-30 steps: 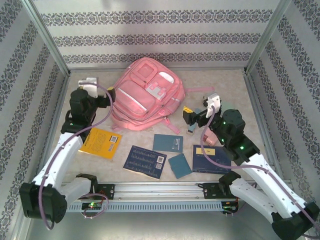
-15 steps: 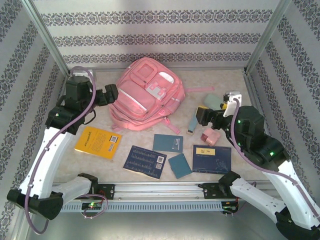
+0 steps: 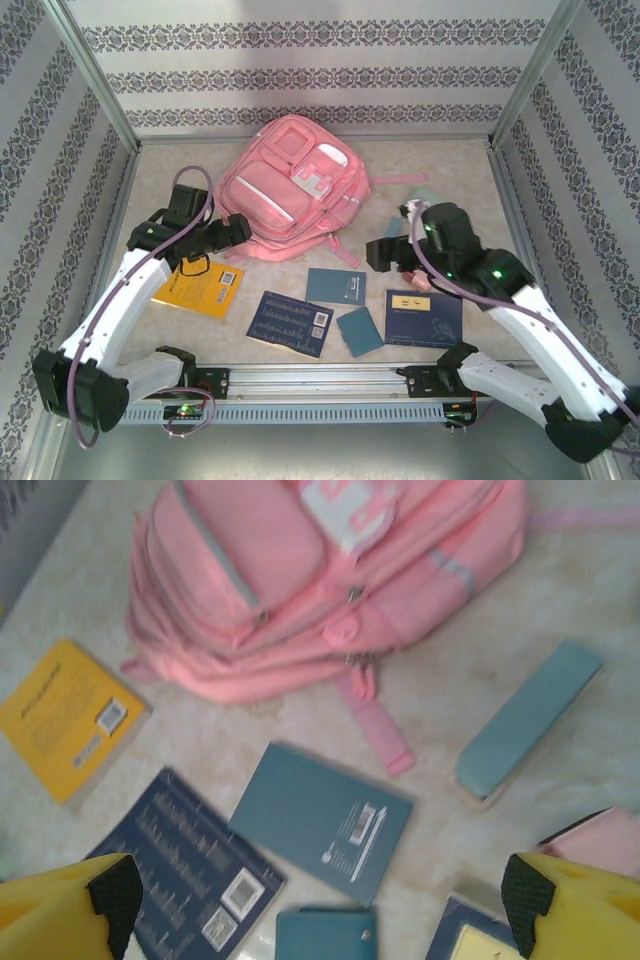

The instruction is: Pack the student bag

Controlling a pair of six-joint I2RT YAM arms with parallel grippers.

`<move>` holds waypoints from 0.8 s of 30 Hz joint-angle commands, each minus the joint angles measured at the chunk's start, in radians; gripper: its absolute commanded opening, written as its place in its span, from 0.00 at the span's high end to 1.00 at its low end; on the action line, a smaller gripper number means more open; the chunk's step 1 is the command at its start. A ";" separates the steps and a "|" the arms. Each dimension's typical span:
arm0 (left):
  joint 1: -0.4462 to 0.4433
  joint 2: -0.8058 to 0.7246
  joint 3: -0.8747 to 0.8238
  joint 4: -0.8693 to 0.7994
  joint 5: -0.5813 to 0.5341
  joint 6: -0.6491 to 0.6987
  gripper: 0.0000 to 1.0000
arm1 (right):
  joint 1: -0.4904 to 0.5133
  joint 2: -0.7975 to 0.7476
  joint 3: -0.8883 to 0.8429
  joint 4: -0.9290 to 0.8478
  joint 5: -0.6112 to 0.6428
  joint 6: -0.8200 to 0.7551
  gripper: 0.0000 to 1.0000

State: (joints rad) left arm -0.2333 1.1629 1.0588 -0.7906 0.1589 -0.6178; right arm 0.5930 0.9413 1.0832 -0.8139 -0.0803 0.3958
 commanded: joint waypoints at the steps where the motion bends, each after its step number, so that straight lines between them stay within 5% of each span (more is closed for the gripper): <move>1: 0.008 0.070 -0.031 0.037 0.049 0.006 0.00 | 0.001 0.086 -0.038 0.011 -0.124 0.036 0.08; 13: 0.029 0.326 0.090 0.115 -0.089 0.011 0.04 | 0.001 0.329 0.023 0.048 -0.166 0.154 0.16; 20: 0.081 0.518 0.193 0.100 -0.118 -0.068 0.28 | -0.066 0.355 0.001 0.094 -0.196 0.350 0.26; 24: 0.084 0.548 0.179 0.151 -0.110 -0.111 0.34 | -0.110 0.350 -0.076 0.206 -0.237 0.500 0.31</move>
State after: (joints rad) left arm -0.1547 1.7039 1.2308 -0.6765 0.0681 -0.6777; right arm 0.5014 1.2972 1.0477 -0.6773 -0.2760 0.7525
